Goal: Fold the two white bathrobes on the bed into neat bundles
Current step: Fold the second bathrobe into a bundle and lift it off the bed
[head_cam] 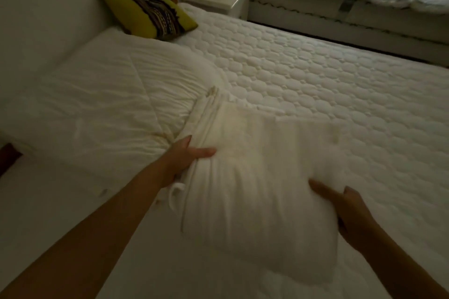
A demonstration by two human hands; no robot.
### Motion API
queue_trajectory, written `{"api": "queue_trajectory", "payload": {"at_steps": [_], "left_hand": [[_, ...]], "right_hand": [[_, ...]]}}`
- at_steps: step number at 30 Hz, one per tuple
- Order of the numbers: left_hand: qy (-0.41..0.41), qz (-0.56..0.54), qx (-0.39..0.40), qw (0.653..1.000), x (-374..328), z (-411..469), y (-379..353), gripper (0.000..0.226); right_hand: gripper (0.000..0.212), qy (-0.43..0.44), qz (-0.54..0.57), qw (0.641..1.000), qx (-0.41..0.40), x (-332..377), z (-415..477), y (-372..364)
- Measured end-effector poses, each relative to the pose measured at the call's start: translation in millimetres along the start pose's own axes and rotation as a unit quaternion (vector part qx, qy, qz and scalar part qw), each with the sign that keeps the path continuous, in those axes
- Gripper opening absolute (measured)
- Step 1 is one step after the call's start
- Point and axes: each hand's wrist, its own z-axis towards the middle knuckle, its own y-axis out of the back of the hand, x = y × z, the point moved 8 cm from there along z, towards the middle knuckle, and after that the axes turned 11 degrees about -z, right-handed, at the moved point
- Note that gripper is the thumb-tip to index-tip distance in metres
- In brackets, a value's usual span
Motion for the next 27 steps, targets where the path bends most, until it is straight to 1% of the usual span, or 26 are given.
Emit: {"api": "queue_trajectory", "payload": {"at_steps": [3, 5, 7, 9, 11, 12, 14, 15, 18, 20, 23, 25, 26, 27], "left_hand": [[-0.011, 0.011, 0.013, 1.000, -30.2, 48.7, 20.4, 0.070], [-0.024, 0.025, 0.016, 0.999, -50.2, 78.9, 30.4, 0.073], [-0.037, 0.038, 0.011, 0.999, -64.7, 109.6, 38.8, 0.068], [-0.045, 0.046, 0.013, 0.998, -73.6, 137.3, 40.7, 0.059], [-0.041, 0.049, 0.018, 0.998, -69.9, 163.5, 39.2, 0.057], [-0.038, 0.049, 0.020, 0.998, -62.6, 175.6, 37.6, 0.057], [-0.035, 0.060, 0.012, 0.998, -43.5, 194.9, 36.5, 0.053], [-0.040, 0.067, 0.003, 0.997, -34.3, 204.6, 38.9, 0.053], [-0.052, 0.084, -0.006, 0.995, -21.0, 223.7, 47.3, 0.056], [-0.050, 0.089, -0.001, 0.995, -23.1, 230.7, 54.0, 0.061], [-0.077, 0.080, 0.008, 0.994, -40.5, 231.7, 61.3, 0.070], [-0.082, 0.078, 0.002, 0.994, -43.3, 233.7, 65.3, 0.072], [-0.072, 0.084, -0.001, 0.994, -39.3, 233.1, 65.0, 0.072], [-0.055, 0.088, -0.001, 0.995, -30.0, 235.6, 66.7, 0.078]], "right_hand": [[0.048, 0.022, 0.020, 1.000, 0.002, 28.5, 40.0, -31.8], [0.050, 0.027, 0.026, 0.999, 0.001, 42.8, 69.7, -48.5], [0.054, 0.031, 0.031, 0.999, -0.002, 53.3, 99.2, -62.3], [0.066, 0.039, 0.037, 0.998, -0.018, 59.9, 126.8, -67.0], [0.078, 0.034, 0.034, 0.998, -0.029, 58.5, 152.0, -71.5], [0.078, 0.028, 0.028, 0.999, -0.026, 54.2, 163.2, -76.1], [0.069, 0.008, 0.014, 1.000, 0.003, 39.1, 180.2, -89.4], [0.068, -0.007, 0.007, 1.000, 0.020, 27.0, 188.9, -95.5], [0.075, -0.028, -0.015, 0.998, 0.048, 7.1, 207.7, -107.6], [0.072, -0.016, -0.023, 0.999, 0.035, 12.8, 212.3, -105.8], [0.060, 0.014, 0.010, 1.000, 0.018, 23.5, 206.4, -98.3], [0.063, 0.023, 0.036, 0.999, 0.029, 20.9, 204.3, -99.7], [0.068, 0.020, 0.039, 0.998, 0.035, 14.4, 205.3, -103.3], [0.071, 0.015, 0.033, 0.999, 0.035, 4.7, 208.7, -106.8]]}}
